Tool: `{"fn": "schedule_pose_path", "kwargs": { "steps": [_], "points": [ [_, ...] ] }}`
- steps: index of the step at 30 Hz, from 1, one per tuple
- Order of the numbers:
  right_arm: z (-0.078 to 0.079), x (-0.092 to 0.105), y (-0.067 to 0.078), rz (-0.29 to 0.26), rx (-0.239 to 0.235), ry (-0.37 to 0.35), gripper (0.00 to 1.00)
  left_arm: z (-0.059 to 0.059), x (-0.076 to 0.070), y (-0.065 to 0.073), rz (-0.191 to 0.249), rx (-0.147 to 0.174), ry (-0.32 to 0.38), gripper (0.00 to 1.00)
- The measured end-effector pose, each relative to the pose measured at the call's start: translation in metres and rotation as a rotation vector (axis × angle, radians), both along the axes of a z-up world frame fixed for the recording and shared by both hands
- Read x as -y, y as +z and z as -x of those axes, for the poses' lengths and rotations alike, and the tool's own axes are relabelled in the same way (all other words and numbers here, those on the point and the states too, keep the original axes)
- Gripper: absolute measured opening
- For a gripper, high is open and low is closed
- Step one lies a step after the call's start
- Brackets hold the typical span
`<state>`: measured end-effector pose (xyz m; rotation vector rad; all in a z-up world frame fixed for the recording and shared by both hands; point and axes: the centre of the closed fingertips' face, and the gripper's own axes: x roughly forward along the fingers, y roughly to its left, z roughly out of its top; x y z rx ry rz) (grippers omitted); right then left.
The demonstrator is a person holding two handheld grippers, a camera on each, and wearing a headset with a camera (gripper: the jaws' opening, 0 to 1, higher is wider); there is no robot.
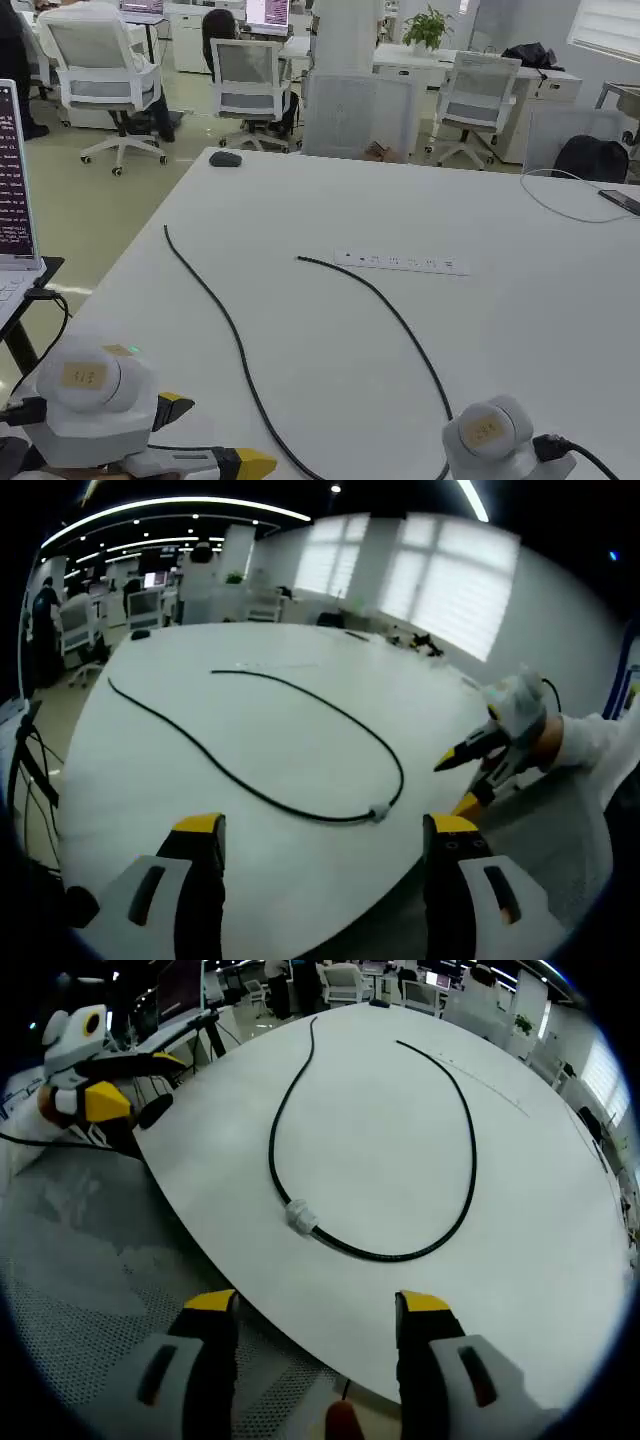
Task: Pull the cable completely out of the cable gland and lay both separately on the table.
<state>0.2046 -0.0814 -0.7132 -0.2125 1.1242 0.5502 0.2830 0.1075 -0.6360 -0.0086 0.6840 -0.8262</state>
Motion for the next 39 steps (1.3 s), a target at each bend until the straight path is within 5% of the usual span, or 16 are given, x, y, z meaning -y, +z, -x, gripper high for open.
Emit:
{"fn": "schedule_pose_path", "kwargs": {
  "steps": [39],
  "points": [
    [0.0024, -0.0055, -0.0012, -0.008, -0.015, 0.006, 0.63, 0.0004, -0.0015, -0.0006, -0.004, 0.003, -0.018, 0.79]
  ]
}}
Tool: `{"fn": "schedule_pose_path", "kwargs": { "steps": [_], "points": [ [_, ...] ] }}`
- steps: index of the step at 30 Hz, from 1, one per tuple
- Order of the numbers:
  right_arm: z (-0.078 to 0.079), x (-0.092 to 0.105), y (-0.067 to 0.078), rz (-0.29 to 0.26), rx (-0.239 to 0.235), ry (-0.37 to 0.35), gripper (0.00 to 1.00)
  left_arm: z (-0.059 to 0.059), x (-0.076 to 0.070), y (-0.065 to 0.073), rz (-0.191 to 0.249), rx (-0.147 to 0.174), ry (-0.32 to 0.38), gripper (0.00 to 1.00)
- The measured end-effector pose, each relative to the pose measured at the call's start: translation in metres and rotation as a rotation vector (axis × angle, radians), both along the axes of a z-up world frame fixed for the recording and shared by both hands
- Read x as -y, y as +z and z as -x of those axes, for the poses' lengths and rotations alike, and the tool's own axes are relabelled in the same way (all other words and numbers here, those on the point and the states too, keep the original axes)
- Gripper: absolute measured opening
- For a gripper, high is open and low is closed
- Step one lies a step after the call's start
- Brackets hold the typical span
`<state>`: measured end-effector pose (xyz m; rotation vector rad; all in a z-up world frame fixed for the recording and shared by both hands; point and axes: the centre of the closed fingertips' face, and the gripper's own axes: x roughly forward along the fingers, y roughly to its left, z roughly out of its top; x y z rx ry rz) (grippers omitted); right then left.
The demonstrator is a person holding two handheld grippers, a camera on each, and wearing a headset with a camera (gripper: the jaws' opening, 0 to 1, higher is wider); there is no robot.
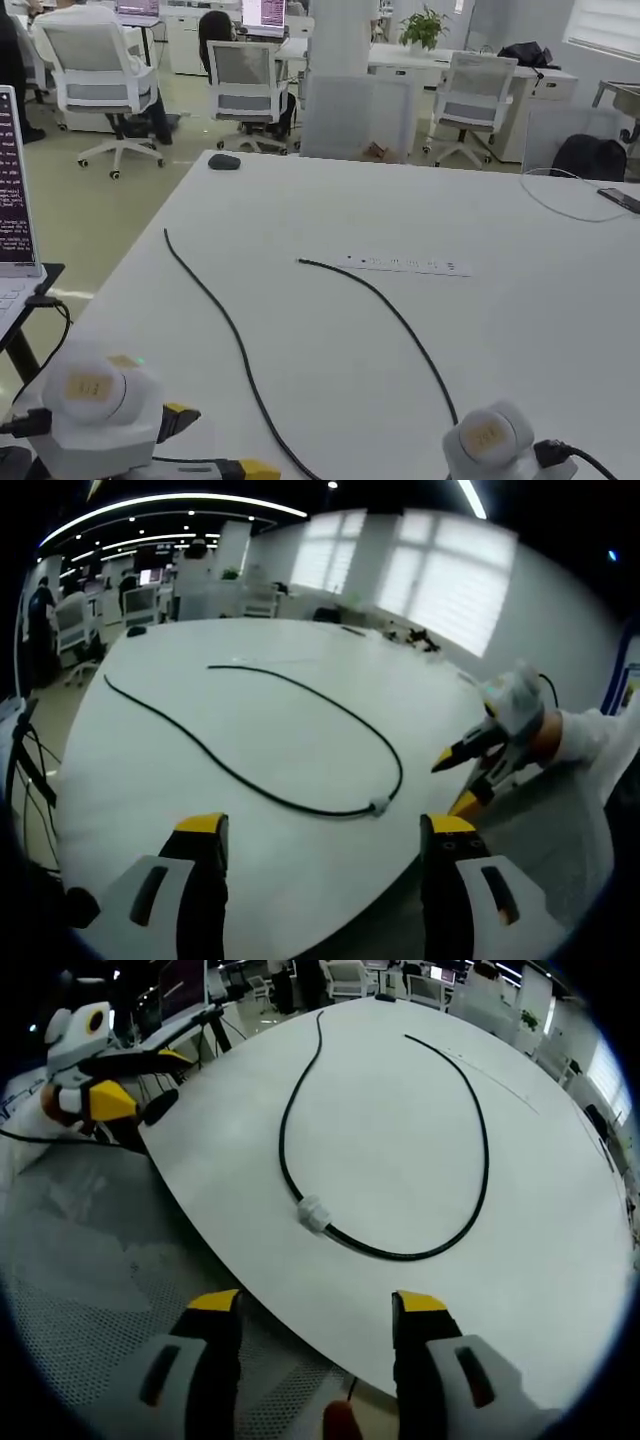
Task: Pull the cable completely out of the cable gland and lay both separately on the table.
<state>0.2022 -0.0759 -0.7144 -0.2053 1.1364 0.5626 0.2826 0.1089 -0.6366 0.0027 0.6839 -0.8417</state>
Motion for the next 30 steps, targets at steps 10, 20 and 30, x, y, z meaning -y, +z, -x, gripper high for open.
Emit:
{"fn": "schedule_pose_path", "kwargs": {
  "steps": [10, 20, 30],
  "points": [
    [0.001, -0.002, -0.001, -0.002, -0.007, 0.009, 0.62, -0.001, 0.000, 0.001, 0.003, 0.004, 0.003, 0.79],
    [0.003, -0.004, -0.002, -0.035, -0.018, -0.002, 0.63, 0.000, 0.001, 0.002, 0.006, 0.005, -0.002, 0.78],
    [-0.006, -0.010, 0.005, -0.074, 0.025, 0.013, 0.60, -0.001, 0.000, 0.003, 0.008, 0.006, 0.001, 0.78]
  ]
}}
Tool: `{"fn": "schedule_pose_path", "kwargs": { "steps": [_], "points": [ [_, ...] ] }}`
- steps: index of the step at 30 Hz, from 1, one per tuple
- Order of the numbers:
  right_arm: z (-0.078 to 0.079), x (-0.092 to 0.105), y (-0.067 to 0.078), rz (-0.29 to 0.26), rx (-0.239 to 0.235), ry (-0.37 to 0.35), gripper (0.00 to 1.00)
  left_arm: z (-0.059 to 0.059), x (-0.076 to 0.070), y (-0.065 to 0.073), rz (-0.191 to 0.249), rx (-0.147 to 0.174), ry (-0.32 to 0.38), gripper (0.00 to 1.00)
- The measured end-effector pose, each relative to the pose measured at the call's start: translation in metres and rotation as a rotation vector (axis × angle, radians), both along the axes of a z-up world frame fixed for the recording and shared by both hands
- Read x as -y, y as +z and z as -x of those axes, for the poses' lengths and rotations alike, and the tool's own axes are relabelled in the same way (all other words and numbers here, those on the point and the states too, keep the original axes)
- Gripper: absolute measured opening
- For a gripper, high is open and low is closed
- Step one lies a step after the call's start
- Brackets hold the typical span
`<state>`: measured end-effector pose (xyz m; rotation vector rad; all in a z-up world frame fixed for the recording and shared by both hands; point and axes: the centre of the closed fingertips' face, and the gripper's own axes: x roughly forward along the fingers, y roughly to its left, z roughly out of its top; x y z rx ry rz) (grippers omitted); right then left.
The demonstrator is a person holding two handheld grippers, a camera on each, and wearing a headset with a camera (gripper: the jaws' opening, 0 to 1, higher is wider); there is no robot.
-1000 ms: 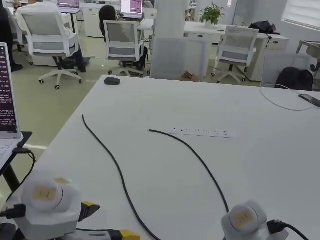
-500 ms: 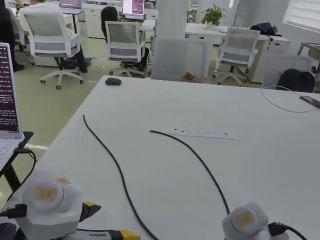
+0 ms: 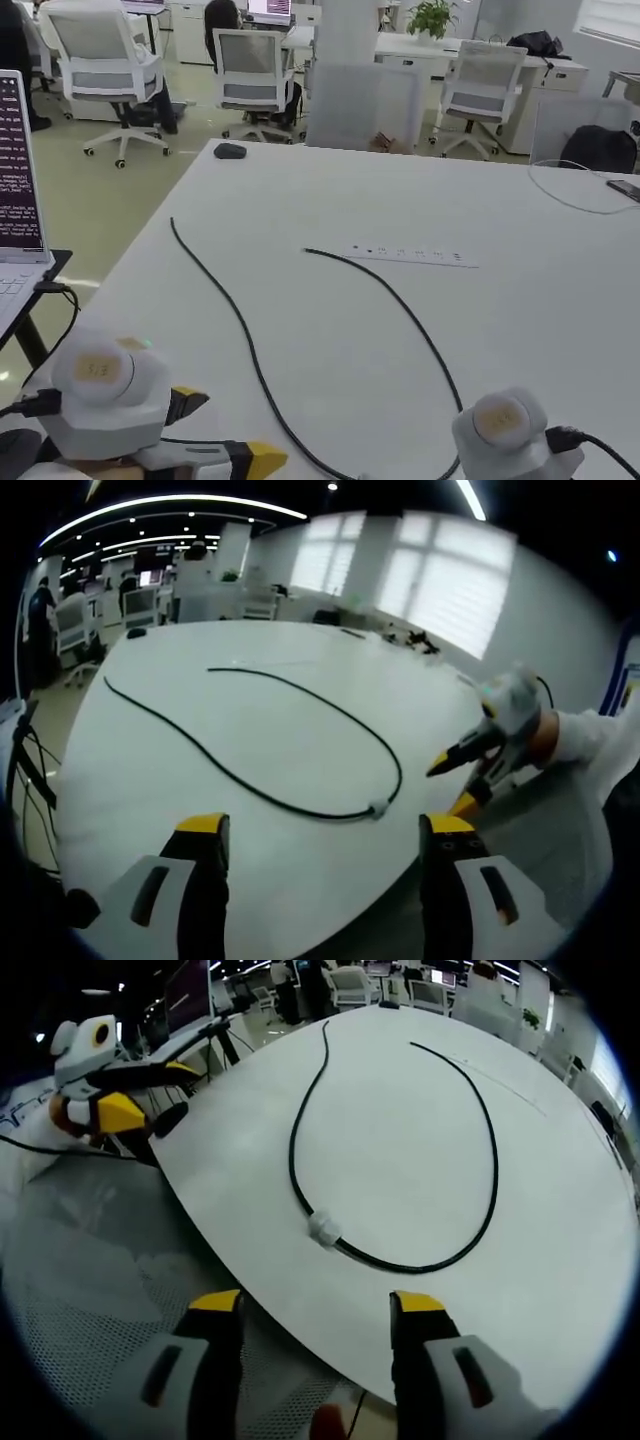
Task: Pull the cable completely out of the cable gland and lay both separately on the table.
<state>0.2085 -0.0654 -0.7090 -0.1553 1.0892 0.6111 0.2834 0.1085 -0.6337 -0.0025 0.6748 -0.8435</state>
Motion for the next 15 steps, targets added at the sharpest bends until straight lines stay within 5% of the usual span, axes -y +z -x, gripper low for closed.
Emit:
{"fn": "schedule_pose_path", "kwargs": {
  "steps": [15],
  "points": [
    [-0.014, 0.024, 0.012, -0.045, 0.087, 0.031, 0.50, 0.000, 0.001, 0.003, 0.010, 0.008, -0.004, 0.76]
  ]
}}
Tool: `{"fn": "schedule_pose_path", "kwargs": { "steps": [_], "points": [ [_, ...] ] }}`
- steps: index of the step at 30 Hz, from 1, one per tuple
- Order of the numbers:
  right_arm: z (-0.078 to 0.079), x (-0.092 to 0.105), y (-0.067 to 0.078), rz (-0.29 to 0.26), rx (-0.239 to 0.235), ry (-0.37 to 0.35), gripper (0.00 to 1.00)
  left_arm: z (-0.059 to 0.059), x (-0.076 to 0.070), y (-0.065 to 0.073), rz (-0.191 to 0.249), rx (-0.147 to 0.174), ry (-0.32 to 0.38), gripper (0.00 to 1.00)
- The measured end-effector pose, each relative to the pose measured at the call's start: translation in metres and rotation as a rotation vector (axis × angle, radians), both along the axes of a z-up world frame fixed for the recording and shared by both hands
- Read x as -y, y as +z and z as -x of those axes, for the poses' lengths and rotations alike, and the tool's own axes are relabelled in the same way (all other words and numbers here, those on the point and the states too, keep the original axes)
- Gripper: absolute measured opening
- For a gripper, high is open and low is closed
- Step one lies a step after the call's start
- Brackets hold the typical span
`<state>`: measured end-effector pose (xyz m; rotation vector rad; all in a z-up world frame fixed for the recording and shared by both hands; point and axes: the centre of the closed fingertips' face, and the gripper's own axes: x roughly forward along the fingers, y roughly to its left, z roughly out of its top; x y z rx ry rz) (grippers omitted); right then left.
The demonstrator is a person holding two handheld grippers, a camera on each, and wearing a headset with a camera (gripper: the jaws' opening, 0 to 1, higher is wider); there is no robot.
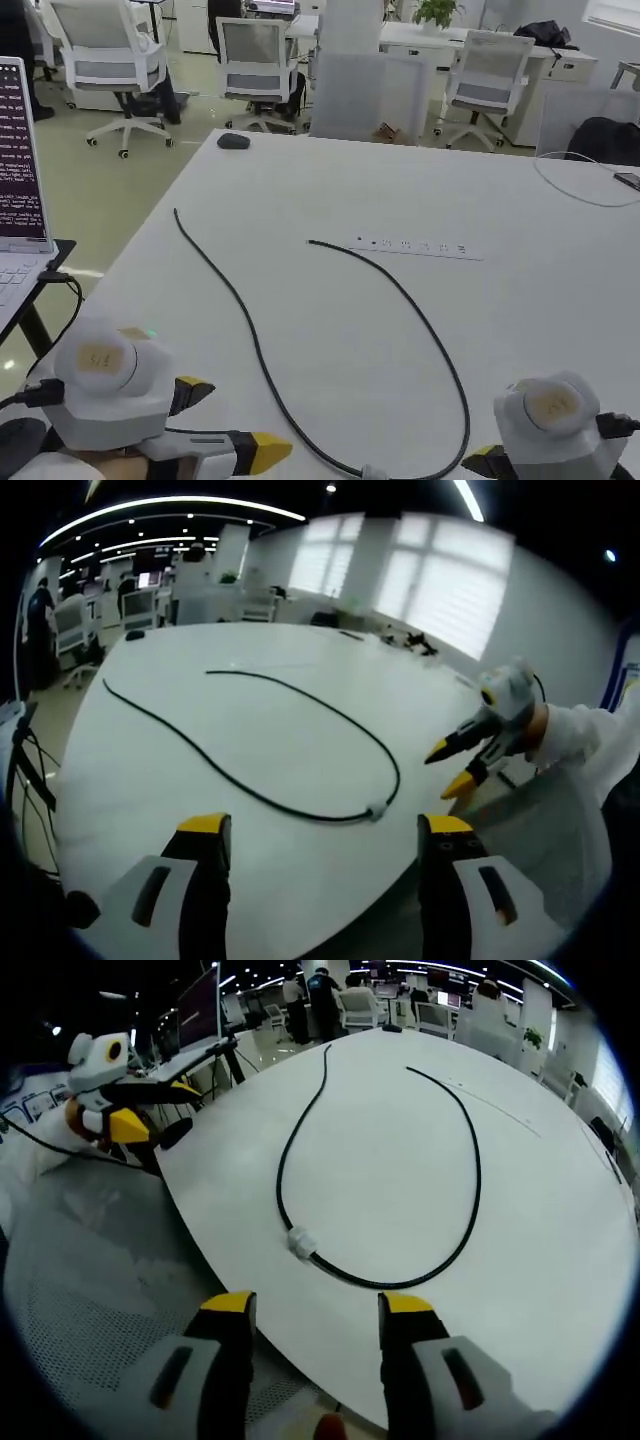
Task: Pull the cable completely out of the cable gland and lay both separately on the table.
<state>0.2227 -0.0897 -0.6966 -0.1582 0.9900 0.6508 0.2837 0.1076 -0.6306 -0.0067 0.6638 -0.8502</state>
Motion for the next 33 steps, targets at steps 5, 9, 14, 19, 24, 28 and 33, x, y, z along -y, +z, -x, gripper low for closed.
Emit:
{"fn": "schedule_pose_path", "kwargs": {
  "steps": [5, 9, 14, 19, 24, 28, 33],
  "points": [
    [-0.002, -0.004, 0.000, -0.006, 0.026, 0.045, 0.48, 0.000, 0.000, 0.000, 0.003, 0.000, -0.003, 0.76],
    [-0.007, -0.008, -0.003, 0.004, 0.061, 0.095, 0.44, 0.002, 0.001, 0.001, 0.006, 0.000, -0.006, 0.76],
    [-0.013, -0.018, -0.007, -0.010, 0.088, 0.136, 0.42, 0.003, 0.002, 0.000, 0.005, -0.007, -0.009, 0.75],
    [-0.019, -0.024, -0.015, 0.002, 0.109, 0.192, 0.39, 0.003, 0.003, -0.001, 0.006, -0.012, -0.014, 0.75],
    [-0.024, -0.029, -0.023, 0.012, 0.114, 0.244, 0.34, 0.004, 0.004, -0.002, 0.004, -0.018, -0.019, 0.74],
    [-0.026, -0.033, -0.028, 0.023, 0.117, 0.290, 0.35, 0.004, 0.004, -0.002, 0.006, -0.021, -0.020, 0.74],
    [-0.028, -0.038, -0.037, 0.025, 0.110, 0.321, 0.33, 0.005, 0.005, -0.003, 0.007, -0.026, -0.021, 0.74]
  ]
}}
